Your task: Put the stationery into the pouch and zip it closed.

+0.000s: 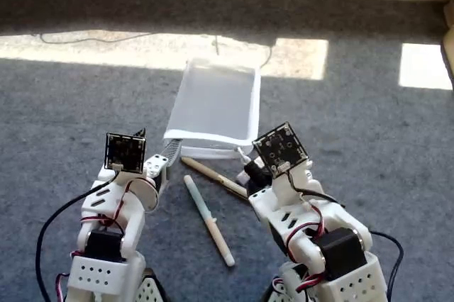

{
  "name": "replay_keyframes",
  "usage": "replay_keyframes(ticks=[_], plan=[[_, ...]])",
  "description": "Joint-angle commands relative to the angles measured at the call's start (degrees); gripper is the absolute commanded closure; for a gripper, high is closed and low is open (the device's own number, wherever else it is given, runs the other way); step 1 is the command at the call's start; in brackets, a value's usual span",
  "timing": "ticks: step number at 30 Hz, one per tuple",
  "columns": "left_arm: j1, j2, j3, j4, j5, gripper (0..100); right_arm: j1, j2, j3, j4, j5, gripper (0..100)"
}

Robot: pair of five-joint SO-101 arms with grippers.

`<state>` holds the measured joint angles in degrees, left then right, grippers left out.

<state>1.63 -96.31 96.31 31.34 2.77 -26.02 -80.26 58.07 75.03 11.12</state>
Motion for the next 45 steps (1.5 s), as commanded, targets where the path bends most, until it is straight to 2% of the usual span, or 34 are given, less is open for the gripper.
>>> replay_keyframes(ticks=[1, 6, 15, 17, 22, 25, 35, 41, 45], plan=[[1.4, -0.6, 1.1, -1.4, -0.7, 78, -0.9, -1.5, -3.6, 0.4, 0.7, 99.3], [1.6, -0.7, 1.2, -1.5, -6.2, 90, -0.9, -1.5, -3.9, 0.7, 0.7, 99.3], [6.1, -0.2, 0.1, -1.1, -9.7, 100, -0.9, -1.5, -4.0, 0.6, 0.6, 99.3], [5.8, -0.1, -2.2, 1.4, -9.6, 99, -0.9, -1.5, -4.0, 0.3, 0.6, 99.3], [6.2, 0.0, -13.1, 18.4, -9.3, 99, -0.9, -1.5, -4.1, 0.0, 0.6, 99.3], [6.2, 0.0, -17.2, 23.4, -9.2, 99, -0.7, -1.5, -5.7, -1.5, 0.6, 99.3], [5.9, 0.0, -29.1, 32.4, -5.9, 99, 0.9, -1.1, -7.7, -6.9, 0.6, 99.2], [5.8, 0.5, -37.0, 34.1, -4.2, 99, 2.7, -1.1, -7.7, -11.6, 0.6, 99.2], [5.8, 8.4, -41.5, 34.1, -2.0, 99, 2.7, -1.0, -7.7, -14.3, 0.6, 99.2]])
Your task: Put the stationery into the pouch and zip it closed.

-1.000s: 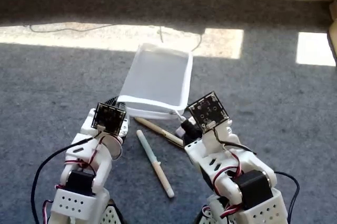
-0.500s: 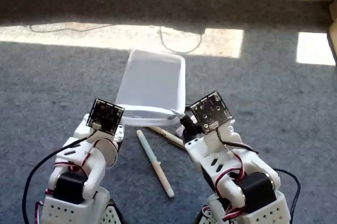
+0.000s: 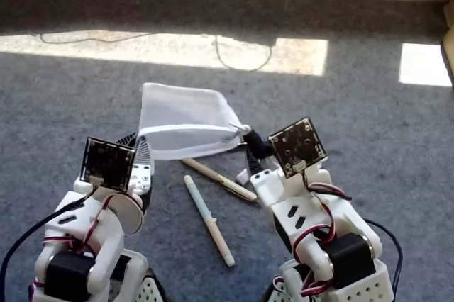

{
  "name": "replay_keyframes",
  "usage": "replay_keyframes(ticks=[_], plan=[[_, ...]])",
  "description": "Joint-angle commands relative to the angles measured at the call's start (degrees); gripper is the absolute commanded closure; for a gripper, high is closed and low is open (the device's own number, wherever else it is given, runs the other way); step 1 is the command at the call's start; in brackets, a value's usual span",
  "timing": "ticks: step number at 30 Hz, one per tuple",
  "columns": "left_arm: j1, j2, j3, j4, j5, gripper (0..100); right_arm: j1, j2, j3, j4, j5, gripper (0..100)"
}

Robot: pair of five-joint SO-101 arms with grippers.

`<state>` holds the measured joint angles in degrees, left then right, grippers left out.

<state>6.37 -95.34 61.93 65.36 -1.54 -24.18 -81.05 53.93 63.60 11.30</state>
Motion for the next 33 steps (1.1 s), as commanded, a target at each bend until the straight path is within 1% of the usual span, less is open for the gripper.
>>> replay_keyframes(ticks=[1, 5, 7, 11, 14, 18, 22, 24, 28, 33], plan=[[1.1, 10.9, -8.7, 0.1, 2.9, 99, 0.8, -0.2, -3.6, -3.0, 0.4, 99.2], [1.0, 24.7, -16.0, 0.2, 5.5, 99, 0.8, -0.2, -3.6, -3.0, 0.4, 97.7], [1.0, 30.5, -19.5, 0.5, 7.1, 99, 0.8, -0.2, -3.6, -2.9, 0.4, 93.8], [1.0, 39.3, -27.7, 3.7, 10.5, 99, 1.2, -0.2, -3.6, -2.6, 0.4, 83.5], [1.0, 44.4, -34.1, 6.9, 12.2, 99, 1.2, -0.2, -3.6, -2.5, 0.4, 79.2], [1.0, 50.6, -40.0, 9.9, 13.7, 99, 1.2, -0.2, -3.6, -2.4, 0.4, 78.9], [-1.7, 55.8, -43.6, 10.6, 13.8, 99, 1.3, 0.9, -6.5, 1.5, 0.4, 78.9], [-2.9, 57.8, -45.0, 10.7, 13.9, 99, 3.1, 3.8, -9.8, 4.8, 0.1, 78.9], [-3.3, 60.1, -45.1, 10.7, 13.9, 99, 8.1, 14.3, -15.5, 8.7, -5.8, 78.9], [-3.2, 61.2, -45.0, 10.7, 13.8, 99, 10.2, 28.4, -18.6, 9.8, -12.2, 78.9]])
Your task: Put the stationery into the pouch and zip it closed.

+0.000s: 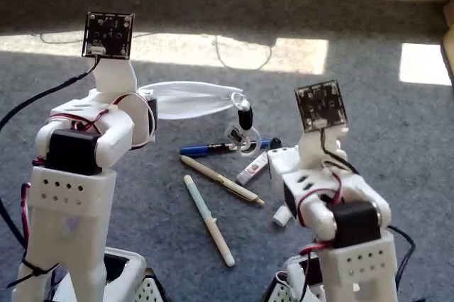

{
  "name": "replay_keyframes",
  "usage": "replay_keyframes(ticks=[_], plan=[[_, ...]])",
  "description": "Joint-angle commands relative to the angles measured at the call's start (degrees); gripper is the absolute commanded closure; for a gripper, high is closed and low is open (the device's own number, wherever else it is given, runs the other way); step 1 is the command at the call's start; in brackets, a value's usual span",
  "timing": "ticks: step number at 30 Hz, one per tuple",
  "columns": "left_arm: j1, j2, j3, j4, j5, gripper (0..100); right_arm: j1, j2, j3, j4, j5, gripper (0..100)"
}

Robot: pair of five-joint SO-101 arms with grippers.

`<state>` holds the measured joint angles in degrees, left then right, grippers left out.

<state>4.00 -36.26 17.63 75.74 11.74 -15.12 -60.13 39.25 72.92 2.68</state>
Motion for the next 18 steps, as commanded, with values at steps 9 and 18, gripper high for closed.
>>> replay_keyframes(ticks=[9, 18], plan=[[-0.8, 2.2, 0.4, 0.8, 0.5, 91, 0.8, 18.0, -3.4, -4.5, -12.0, 78.6], [-0.9, 2.0, 0.9, 0.4, 0.5, 99, 0.8, 24.6, -0.9, -9.1, -18.3, 78.6]])
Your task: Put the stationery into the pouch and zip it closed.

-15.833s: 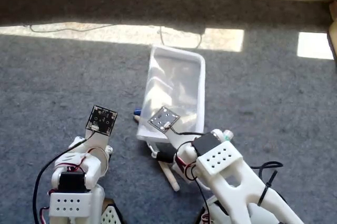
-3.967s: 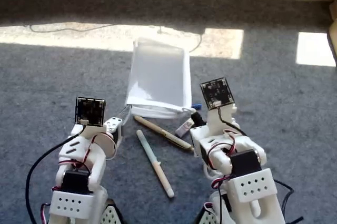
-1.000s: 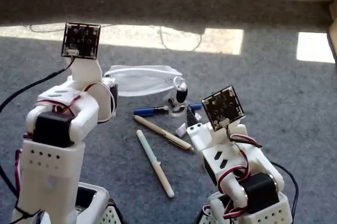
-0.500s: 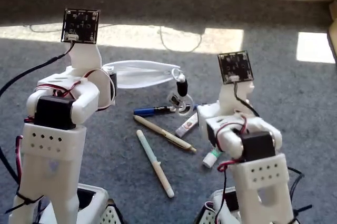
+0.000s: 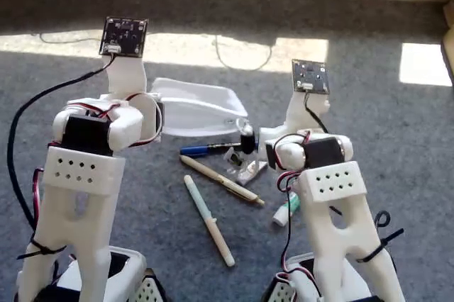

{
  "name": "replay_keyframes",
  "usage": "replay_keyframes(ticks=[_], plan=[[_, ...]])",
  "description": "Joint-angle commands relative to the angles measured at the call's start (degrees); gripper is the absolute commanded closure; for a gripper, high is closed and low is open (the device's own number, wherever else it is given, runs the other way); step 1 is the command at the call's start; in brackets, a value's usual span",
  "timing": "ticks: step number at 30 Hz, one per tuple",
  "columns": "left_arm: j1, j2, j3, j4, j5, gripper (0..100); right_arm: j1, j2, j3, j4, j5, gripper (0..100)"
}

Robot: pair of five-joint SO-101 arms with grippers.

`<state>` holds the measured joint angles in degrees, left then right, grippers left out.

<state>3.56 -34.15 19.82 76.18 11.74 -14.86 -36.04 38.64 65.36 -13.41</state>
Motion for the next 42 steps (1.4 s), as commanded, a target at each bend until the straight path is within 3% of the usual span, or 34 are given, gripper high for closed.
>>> replay_keyframes(ticks=[1, 6, 11, 15, 22, 31, 36, 42], plan=[[-0.5, 0.0, -1.3, -0.1, 0.5, 99, 0.6, 0.7, -0.3, -1.5, -2.5, 78.6], [-0.5, -0.1, -1.5, -0.1, 0.6, 99, 0.7, 0.9, -0.1, -1.5, -2.7, 78.6], [-4.1, -0.5, -3.2, 0.4, 6.1, 99, 0.7, 1.2, 0.0, -1.5, -2.8, 78.6], [-7.7, -0.4, -5.2, 2.4, 6.2, 99, 0.6, 1.5, 0.0, -1.5, -2.8, 78.6], [-8.2, -0.4, -4.7, 3.5, 6.1, 99, 0.5, 1.6, 0.2, -2.6, -3.0, 78.6], [-8.2, -0.4, -4.0, 3.5, 6.0, 99, -3.9, 1.6, 0.2, -2.8, -24.9, 78.6], [-8.2, -0.4, -4.0, 3.5, 6.0, 99, -3.9, 3.9, 0.2, -3.1, -30.4, 78.6], [-8.2, -0.4, -4.0, 3.5, 6.0, 99, -3.9, 16.0, -0.9, -3.3, -31.2, 78.6]])
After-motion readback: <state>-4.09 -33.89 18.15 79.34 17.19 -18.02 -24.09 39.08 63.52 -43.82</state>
